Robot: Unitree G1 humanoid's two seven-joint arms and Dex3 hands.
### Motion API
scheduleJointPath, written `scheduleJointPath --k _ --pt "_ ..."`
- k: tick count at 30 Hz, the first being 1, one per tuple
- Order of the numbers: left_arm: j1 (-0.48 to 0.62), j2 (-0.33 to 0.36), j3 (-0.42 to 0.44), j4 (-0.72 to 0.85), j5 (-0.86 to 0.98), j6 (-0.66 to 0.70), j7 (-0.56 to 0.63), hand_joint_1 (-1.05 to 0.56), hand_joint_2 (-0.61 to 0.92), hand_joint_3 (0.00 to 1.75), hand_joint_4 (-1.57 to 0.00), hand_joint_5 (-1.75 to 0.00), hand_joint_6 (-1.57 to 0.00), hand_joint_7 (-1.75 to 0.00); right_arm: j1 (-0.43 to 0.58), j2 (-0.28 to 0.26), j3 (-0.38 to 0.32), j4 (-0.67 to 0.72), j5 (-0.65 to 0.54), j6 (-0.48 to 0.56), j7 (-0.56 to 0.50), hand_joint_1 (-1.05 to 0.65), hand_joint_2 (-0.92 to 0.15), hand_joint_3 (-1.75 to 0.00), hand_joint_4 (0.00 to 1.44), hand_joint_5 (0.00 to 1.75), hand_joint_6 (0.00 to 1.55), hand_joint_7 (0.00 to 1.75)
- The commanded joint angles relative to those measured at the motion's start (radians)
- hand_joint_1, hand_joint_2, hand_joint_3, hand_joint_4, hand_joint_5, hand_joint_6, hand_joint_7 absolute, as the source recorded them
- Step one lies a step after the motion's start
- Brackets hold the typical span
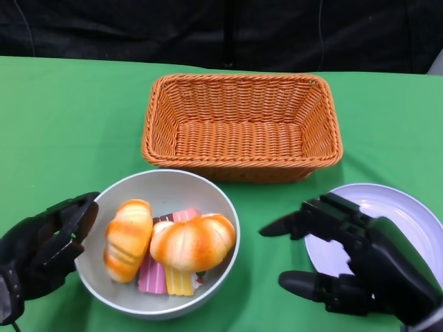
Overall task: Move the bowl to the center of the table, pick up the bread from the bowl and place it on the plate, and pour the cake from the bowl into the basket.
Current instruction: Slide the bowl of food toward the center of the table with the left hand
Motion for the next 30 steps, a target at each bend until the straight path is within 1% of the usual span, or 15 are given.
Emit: scheduleJointPath --k 1,2,3,4,6,9,12,15,18,22,25,27,30 --pt "-0.001 -0.010 -0.008 -0.029 -0.009 0.027 0.012 -0.71 0.92 0.52 0.00 -0.31 -0.15 -0.02 -0.027 -0.012 0.024 -0.024 -0.052 0.051 0.005 -0.57 -0.92 -0.14 0.13 1.27 0.16 0.84" --pt "-0.001 -0.012 -0.008 -0.032 -0.008 0.030 0.013 -0.71 0.92 0.52 0.00 -0.31 -0.15 -0.02 -0.030 -0.013 0.029 -0.027 -0.059 0.060 0.003 -0.57 -0.92 -0.14 0.12 1.27 0.16 0.84" --pt "0.001 -0.018 -0.019 -0.042 -0.004 0.032 0.014 -0.71 0.92 0.52 0.00 -0.31 -0.15 -0.02 -0.046 -0.002 0.047 -0.026 -0.082 0.086 0.007 -0.57 -0.92 -0.14 0.12 1.27 0.15 0.84" --pt "0.002 -0.024 -0.028 -0.050 -0.001 0.035 0.016 -0.72 0.92 0.53 0.00 -0.26 -0.14 -0.02 -0.060 0.006 0.064 -0.024 -0.100 0.107 0.009 -0.58 -0.92 -0.13 0.11 1.26 0.15 0.84" --pt "0.002 -0.034 -0.044 -0.061 0.001 0.044 0.020 -0.73 0.92 0.53 0.00 -0.23 -0.14 -0.02 -0.086 0.020 0.097 -0.001 -0.139 0.123 -0.012 -0.59 -0.92 -0.11 0.11 1.25 0.15 0.84" --pt "0.004 -0.039 -0.068 -0.076 0.011 0.051 0.027 -0.72 0.92 0.55 0.00 -0.21 -0.13 -0.01 -0.116 0.021 0.133 0.031 -0.195 0.131 -0.045 -0.60 -0.92 -0.08 0.08 1.22 0.12 0.85" --pt "0.007 -0.054 -0.079 -0.093 0.009 0.069 0.042 -0.72 0.92 0.57 0.00 -0.21 -0.13 -0.01 -0.140 0.020 0.165 0.050 -0.232 0.162 -0.045 -0.60 -0.92 -0.10 0.02 1.21 0.09 0.86" --pt "0.004 -0.077 -0.080 -0.117 0.001 0.114 0.077 -0.71 0.92 0.57 0.00 -0.24 -0.14 -0.02 -0.167 0.024 0.192 0.084 -0.265 0.170 -0.076 -0.61 -0.92 -0.09 0.00 1.22 0.09 0.87" --pt "0.006 -0.093 -0.085 -0.136 -0.007 0.139 0.087 -0.71 0.92 0.58 0.00 -0.24 -0.14 -0.01 -0.191 0.025 0.213 0.121 -0.299 0.176 -0.110 -0.61 -0.91 -0.07 0.00 1.22 0.09 0.88" --pt "0.015 -0.099 -0.106 -0.148 0.006 0.133 0.080 -0.71 0.92 0.60 0.00 -0.17 -0.11 0.00 -0.224 0.001 0.239 0.177 -0.376 0.188 -0.161 -0.60 -0.92 -0.07 0.00 1.24 0.08 0.88" --pt "0.016 -0.106 -0.112 -0.150 0.010 0.137 0.090 -0.72 0.92 0.59 0.00 -0.18 -0.11 0.00 -0.240 -0.017 0.254 0.222 -0.416 0.199 -0.192 -0.61 -0.92 -0.09 0.01 1.24 0.08 0.88" --pt "0.019 -0.101 -0.127 -0.156 0.025 0.127 0.090 -0.73 0.92 0.61 0.00 -0.20 -0.11 0.00 -0.251 -0.029 0.266 0.249 -0.444 0.212 -0.206 -0.60 -0.92 -0.05 0.05 1.17 0.13 0.81" --pt "0.022 -0.104 -0.137 -0.167 0.042 0.117 0.095 -0.73 0.92 0.62 0.00 -0.22 -0.12 -0.01 -0.269 -0.044 0.285 0.293 -0.472 0.222 -0.226 -0.59 -0.92 -0.05 0.09 1.10 0.20 0.71"
